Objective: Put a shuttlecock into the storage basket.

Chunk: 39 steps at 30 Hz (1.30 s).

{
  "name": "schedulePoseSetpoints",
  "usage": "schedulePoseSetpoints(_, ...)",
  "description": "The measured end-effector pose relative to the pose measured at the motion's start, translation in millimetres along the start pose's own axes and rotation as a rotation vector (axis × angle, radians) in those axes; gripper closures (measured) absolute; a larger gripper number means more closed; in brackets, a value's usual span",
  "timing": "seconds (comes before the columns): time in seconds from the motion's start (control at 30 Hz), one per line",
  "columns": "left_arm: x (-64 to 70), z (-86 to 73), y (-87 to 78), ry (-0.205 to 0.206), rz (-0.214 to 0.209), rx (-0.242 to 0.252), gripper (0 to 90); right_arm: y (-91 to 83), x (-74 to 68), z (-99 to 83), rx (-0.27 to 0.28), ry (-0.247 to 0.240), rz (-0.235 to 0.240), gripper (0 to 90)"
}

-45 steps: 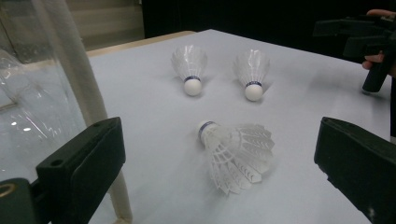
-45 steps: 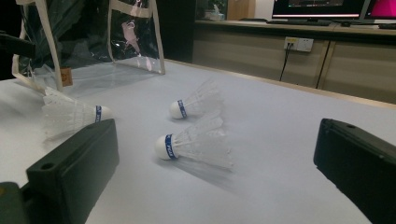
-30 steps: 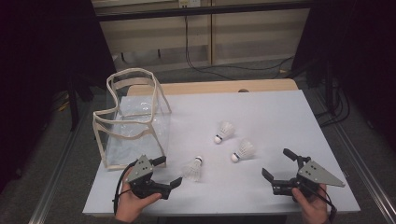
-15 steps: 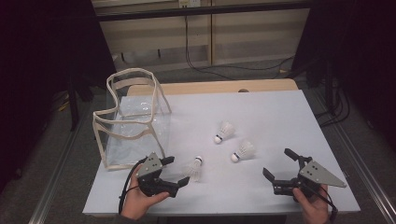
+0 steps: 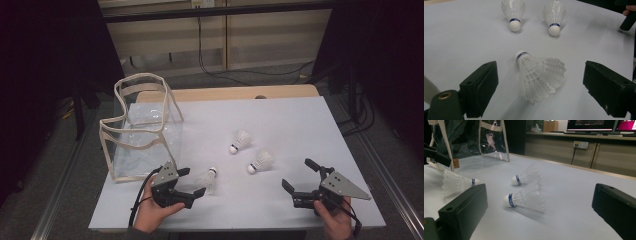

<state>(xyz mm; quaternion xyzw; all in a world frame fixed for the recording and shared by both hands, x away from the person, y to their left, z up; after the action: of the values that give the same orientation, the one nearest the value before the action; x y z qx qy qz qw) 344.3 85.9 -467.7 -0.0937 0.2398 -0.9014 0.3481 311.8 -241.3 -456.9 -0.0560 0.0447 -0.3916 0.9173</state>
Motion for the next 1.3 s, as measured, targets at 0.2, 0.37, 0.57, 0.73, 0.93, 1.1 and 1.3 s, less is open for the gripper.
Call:
schedulePoseSetpoints(0.2,1.7,0.4,2.3,0.001,-0.004,-0.010,13.3,1.0,-1.0,0.0,-0.001,-0.001,0.006,0.1)
schedulePoseSetpoints(0.37,0.6,0.4,3.2,-0.007,0.005,-0.010,12.9,2.9,-2.0,-0.1,-0.004,-0.008,0.014,0.1)
schedulePoseSetpoints(0.57,0.6,-2.5,6.4,0.002,0.012,-0.034,14.6,5.8,-2.5,0.8,0.000,-0.003,0.021,0.1)
schedulePoseSetpoints(0.73,1.7,-3.6,7.5,-0.001,0.019,-0.054,16.5,7.4,-3.3,1.5,0.006,0.005,0.026,0.1)
schedulePoseSetpoints(0.93,2.4,-4.2,9.4,0.020,0.025,-0.074,20.0,7.5,-3.5,2.0,0.006,-0.003,0.028,0.1)
schedulePoseSetpoints(1.1,-1.0,-5.7,13.0,0.007,0.038,-0.091,22.7,6.2,-1.9,1.8,0.007,-0.002,0.022,0.1)
schedulePoseSetpoints(1.3,-2.8,-7.4,17.7,0.005,0.051,-0.112,28.4,6.7,-1.2,1.3,0.007,-0.001,0.023,0.1)
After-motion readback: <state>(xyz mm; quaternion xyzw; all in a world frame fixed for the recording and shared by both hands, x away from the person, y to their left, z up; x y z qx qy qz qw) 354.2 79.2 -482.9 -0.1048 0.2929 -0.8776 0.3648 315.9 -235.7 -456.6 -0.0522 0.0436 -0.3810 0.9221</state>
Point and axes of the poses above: each handheld gripper's, and its own axes: y roughly forward along the jaws, z roughly out of its top, x roughly to its right, the point moved 8 cm from there along y, roughly forward along the jaws, and after that the axes turned 13 degrees about z, right-handed, at the moved point
